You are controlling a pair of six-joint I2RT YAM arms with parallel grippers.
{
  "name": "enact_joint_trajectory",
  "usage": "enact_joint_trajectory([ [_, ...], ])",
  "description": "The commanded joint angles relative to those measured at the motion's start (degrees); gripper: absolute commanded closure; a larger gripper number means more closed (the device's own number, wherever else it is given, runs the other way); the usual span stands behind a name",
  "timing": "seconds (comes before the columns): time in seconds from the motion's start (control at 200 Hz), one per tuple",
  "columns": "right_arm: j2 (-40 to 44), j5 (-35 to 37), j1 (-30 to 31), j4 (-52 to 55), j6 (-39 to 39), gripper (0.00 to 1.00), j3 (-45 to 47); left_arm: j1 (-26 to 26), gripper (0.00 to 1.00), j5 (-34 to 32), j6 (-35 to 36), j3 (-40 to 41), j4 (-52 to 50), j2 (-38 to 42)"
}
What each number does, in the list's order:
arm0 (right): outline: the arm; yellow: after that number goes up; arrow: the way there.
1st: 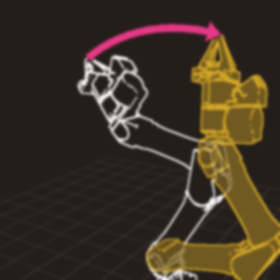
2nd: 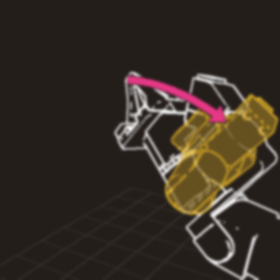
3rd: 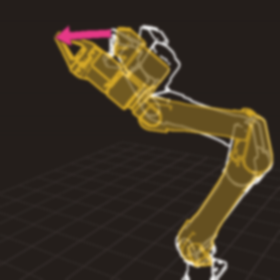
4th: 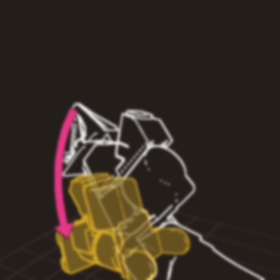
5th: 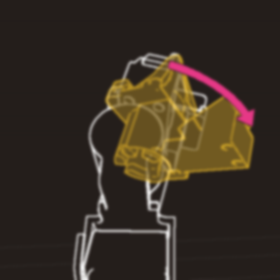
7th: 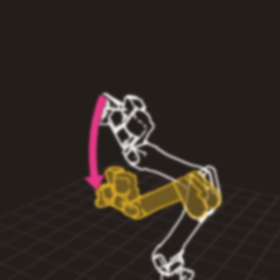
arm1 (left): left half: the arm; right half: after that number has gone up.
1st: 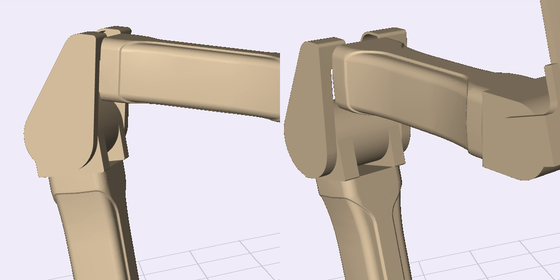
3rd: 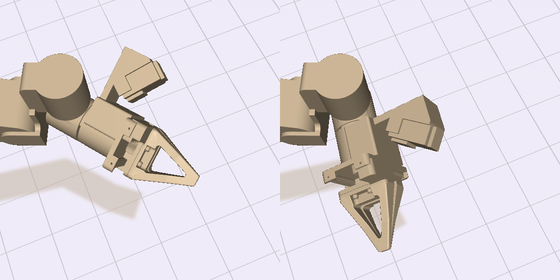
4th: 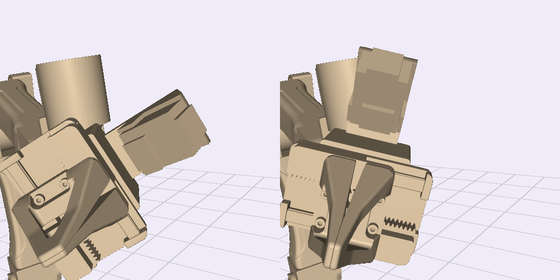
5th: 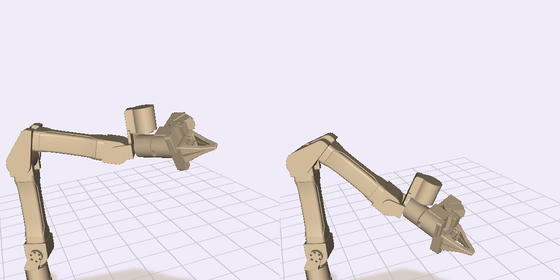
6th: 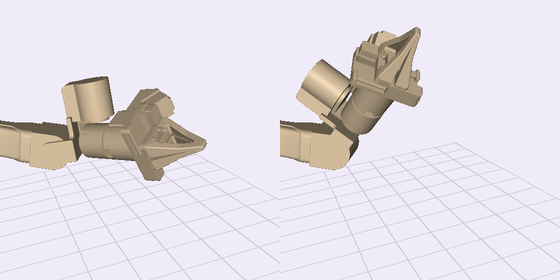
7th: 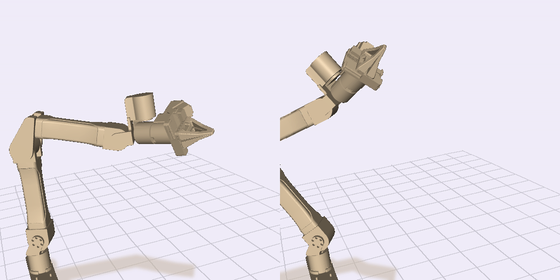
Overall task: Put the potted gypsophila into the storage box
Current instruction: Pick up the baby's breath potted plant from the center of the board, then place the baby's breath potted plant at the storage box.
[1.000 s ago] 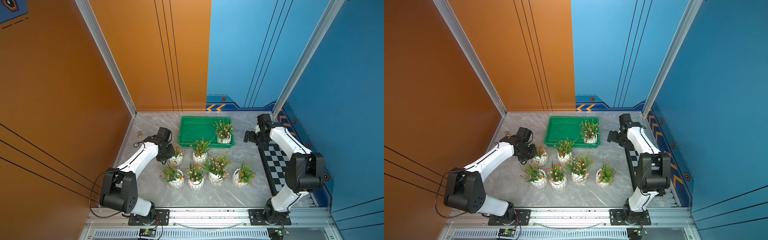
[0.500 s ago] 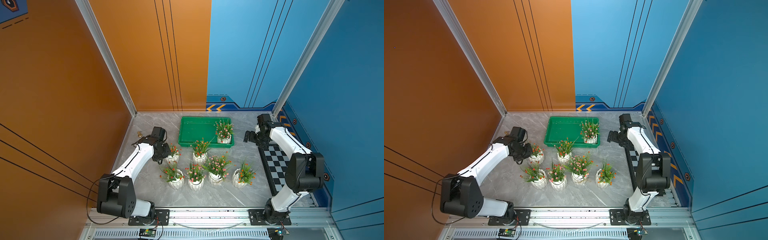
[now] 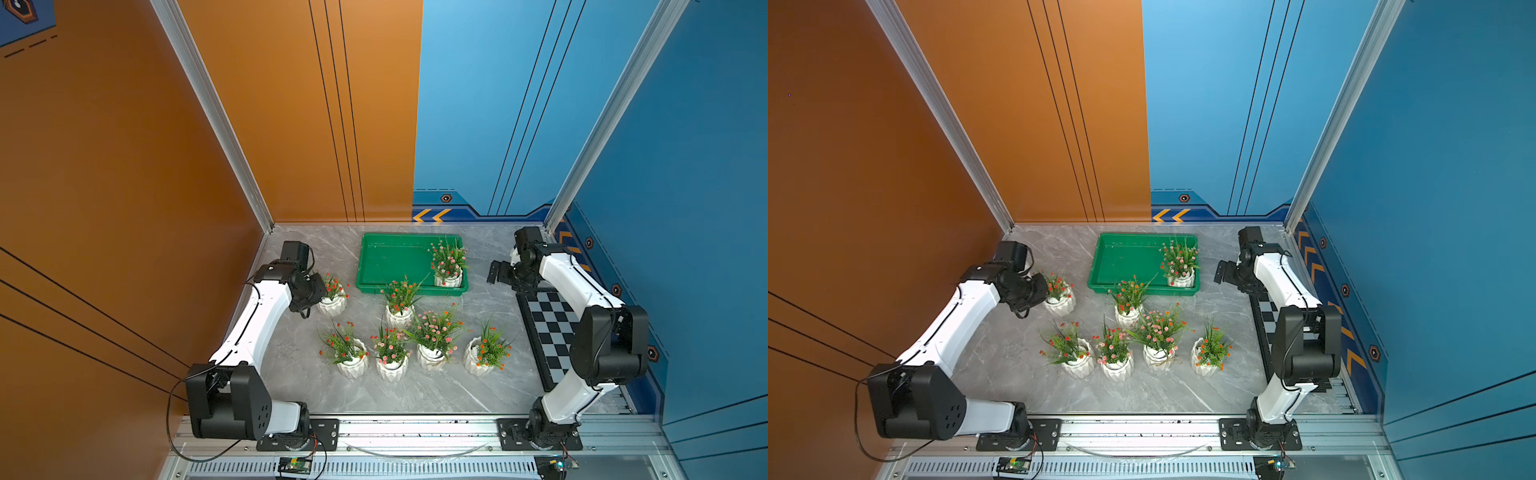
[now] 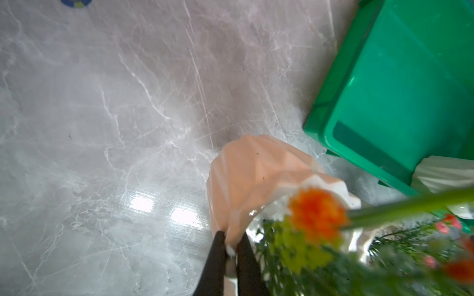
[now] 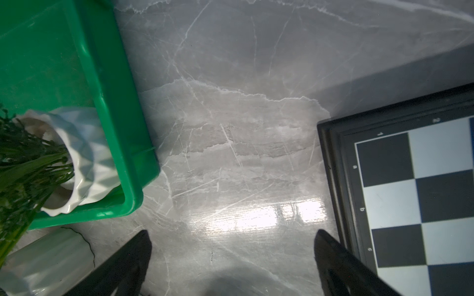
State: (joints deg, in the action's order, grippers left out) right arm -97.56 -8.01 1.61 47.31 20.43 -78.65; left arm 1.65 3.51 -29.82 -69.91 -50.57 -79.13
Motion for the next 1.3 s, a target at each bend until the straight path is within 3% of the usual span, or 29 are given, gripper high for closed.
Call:
enact_joint_trajectory([
  [0.0, 0.3, -1.2, 0.5, 0.1, -0.4, 0.0, -1.6, -0.2, 1.0, 2.9, 1.0, -5.8, -0.4, -1.0],
  [0.41, 0.4, -2.2, 0.7, 0.2, -1.0, 0.0, -1.2, 2.8, 1.0, 3.0, 1.1, -22.8, -0.5, -12.4],
  [1.091, 0.4, -2.3, -1.5, 1.2, -2.1, 0.0, -1.3, 11.0, 1.0, 2.4, 0.0, -57.7, -0.5, -42.7],
  [1.296, -0.9, -2.8, -2.5, 1.2, -2.8, 0.0, -1.5, 12.3, 1.0, 0.6, -1.6, -62.7, -0.5, -49.0],
])
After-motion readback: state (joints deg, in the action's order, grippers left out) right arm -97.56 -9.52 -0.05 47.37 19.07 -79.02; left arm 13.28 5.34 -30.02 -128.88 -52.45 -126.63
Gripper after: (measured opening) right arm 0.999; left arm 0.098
